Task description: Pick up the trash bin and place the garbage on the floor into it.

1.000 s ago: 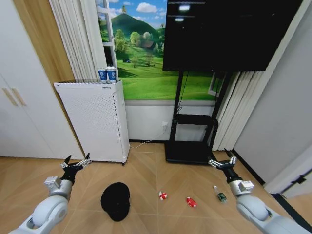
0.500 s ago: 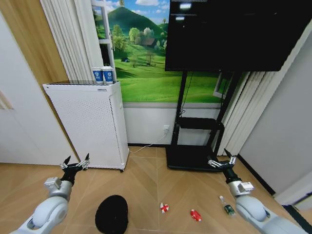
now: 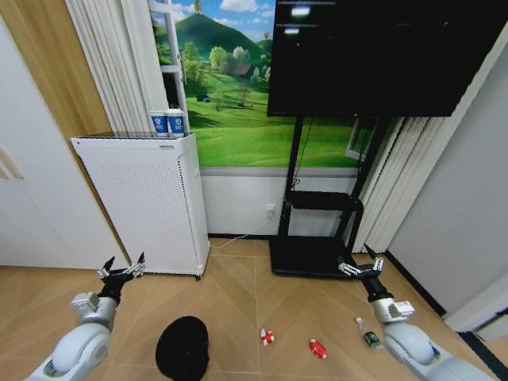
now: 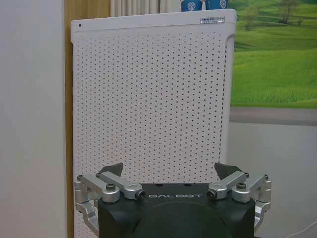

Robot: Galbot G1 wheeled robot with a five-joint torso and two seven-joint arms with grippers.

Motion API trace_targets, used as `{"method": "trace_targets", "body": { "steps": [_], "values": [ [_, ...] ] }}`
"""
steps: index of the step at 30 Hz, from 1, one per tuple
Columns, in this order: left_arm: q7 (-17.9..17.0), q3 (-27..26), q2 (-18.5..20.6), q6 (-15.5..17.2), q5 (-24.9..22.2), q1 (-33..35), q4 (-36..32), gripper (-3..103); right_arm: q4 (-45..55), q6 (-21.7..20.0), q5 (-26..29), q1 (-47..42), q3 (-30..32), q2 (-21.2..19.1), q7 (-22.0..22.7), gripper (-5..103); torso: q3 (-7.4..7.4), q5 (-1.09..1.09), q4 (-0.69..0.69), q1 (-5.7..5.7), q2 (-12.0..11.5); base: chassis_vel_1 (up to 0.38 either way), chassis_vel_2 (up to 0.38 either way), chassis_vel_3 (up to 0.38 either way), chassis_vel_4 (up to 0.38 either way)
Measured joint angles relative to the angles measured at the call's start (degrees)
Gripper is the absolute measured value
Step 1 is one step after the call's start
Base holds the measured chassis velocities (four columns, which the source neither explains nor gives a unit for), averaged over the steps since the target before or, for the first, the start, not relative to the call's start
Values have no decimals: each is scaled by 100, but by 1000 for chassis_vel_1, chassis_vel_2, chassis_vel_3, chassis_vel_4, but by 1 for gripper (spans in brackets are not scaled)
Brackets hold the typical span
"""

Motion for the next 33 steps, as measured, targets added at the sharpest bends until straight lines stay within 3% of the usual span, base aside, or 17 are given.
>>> {"method": "trace_targets", "body": {
  "steps": [33],
  "values": [
    [-7, -17, -86, 43, 67, 104, -86, 100, 61, 0, 83, -75, 86, 6, 20, 100, -505, 0, -1, -352, -858, 0, 0, 0, 0]
  ]
}}
